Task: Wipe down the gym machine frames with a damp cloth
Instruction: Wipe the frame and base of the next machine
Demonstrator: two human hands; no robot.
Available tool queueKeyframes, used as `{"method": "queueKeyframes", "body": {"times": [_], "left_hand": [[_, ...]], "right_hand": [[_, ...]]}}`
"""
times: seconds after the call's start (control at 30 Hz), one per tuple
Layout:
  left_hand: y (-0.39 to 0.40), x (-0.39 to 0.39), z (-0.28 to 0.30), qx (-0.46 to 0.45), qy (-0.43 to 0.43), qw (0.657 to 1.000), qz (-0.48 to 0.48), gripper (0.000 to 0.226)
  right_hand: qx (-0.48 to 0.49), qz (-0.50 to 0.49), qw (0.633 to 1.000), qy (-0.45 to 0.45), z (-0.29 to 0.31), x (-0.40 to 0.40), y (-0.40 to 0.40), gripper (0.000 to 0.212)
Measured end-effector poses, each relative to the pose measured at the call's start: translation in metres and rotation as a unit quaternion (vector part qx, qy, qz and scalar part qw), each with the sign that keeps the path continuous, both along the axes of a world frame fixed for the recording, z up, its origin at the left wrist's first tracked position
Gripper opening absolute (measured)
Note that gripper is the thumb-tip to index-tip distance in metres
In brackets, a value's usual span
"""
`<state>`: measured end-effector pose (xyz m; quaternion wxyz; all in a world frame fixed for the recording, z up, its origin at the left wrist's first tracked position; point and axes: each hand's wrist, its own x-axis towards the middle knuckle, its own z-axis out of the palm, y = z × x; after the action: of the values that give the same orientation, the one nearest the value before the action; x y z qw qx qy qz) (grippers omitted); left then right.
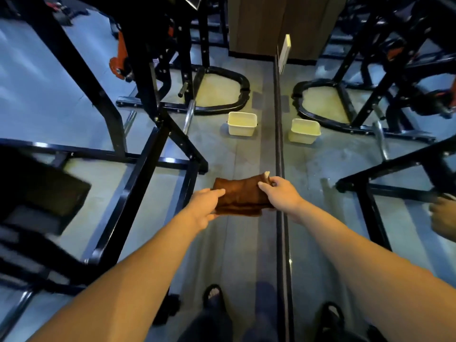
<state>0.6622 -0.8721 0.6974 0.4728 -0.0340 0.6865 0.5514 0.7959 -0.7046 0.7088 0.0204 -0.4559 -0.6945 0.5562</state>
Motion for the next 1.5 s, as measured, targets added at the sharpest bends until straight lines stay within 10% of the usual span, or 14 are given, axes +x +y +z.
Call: {"method": "queueKeyframes", "body": {"times": [1.0,1.2,1.5], "left_hand": [[0.404,-0.365,-0.004,-0.026,-0.026,0.998,0.04,0.016],[0.481,-0.449,-0.023,-0.017,-0.052,0.997,0.055,0.032],[0.589,-0.517,-0.041,-0.049,0.067,0.996,0.016,0.065]], "right_hand": [[0.004,-0.02,0.998,0.057,-0.04,-0.371,0.416,0.042],[-0.006,-0.007,1.0,0.008,-0.044,-0.45,0.481,0.013],[-0.237,0.072,0.969,0.012,-0.039,-0.518,0.58,0.079]]}}
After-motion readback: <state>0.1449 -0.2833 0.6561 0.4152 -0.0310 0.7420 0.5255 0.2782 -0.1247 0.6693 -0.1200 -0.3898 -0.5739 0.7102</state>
